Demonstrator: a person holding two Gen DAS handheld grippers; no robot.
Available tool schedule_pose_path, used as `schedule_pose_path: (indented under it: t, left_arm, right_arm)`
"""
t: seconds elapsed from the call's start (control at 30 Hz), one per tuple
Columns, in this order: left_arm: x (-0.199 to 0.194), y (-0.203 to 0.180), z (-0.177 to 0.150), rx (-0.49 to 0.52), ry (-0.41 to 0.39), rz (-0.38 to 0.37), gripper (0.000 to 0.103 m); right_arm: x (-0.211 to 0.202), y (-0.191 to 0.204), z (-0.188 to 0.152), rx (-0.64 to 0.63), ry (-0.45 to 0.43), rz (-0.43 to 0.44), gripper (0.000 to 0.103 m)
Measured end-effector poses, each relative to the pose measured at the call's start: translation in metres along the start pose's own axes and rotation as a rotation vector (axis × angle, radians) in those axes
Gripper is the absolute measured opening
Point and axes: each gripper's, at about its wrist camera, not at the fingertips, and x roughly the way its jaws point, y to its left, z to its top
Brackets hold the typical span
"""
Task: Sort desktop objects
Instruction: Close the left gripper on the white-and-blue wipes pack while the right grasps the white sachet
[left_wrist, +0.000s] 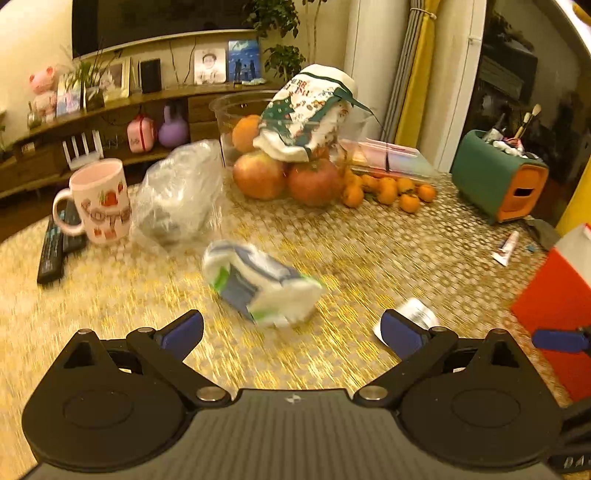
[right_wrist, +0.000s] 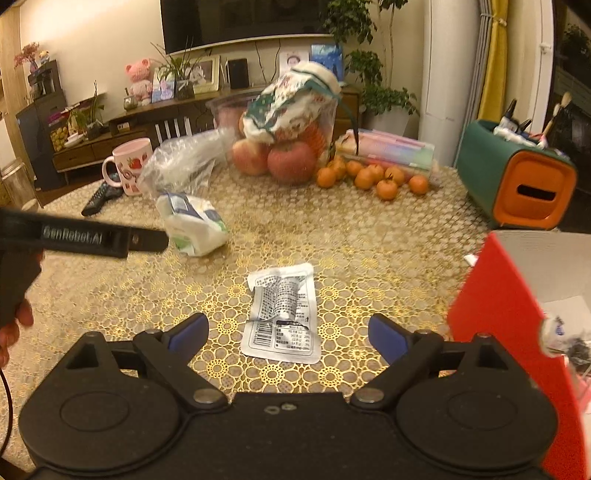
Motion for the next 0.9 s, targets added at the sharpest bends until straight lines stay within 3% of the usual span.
schedule_pose_path:
  t: [0.17, 0.37, 0.6, 0.9]
  left_arm:
    - [0.024, 0.010, 0.013, -0.002, 0.028, 0.005, 0.103]
    - [0.052, 0.017, 0.034, -0.073, 0.149, -0.008, 0.103]
    - [0.089, 0.028, 0.048, -0.181, 0.232, 0.067, 0.102]
    - [0.118, 0.033, 0.043, -0.216, 0.283, 0.115, 0.102]
  right_arm:
    - [0.020, -0.001, 0.000, -0.003, 0.027, 0.004, 0.093]
    - [0.040, -0.002, 0.001, -0.015, 0.047, 0.003, 0.093]
    - [0.060, -0.003, 0.003, -0.026, 0.061, -0.003, 0.093]
    - [0.083, -0.006, 0.000, -0.029, 0.092, -0.010, 0.092]
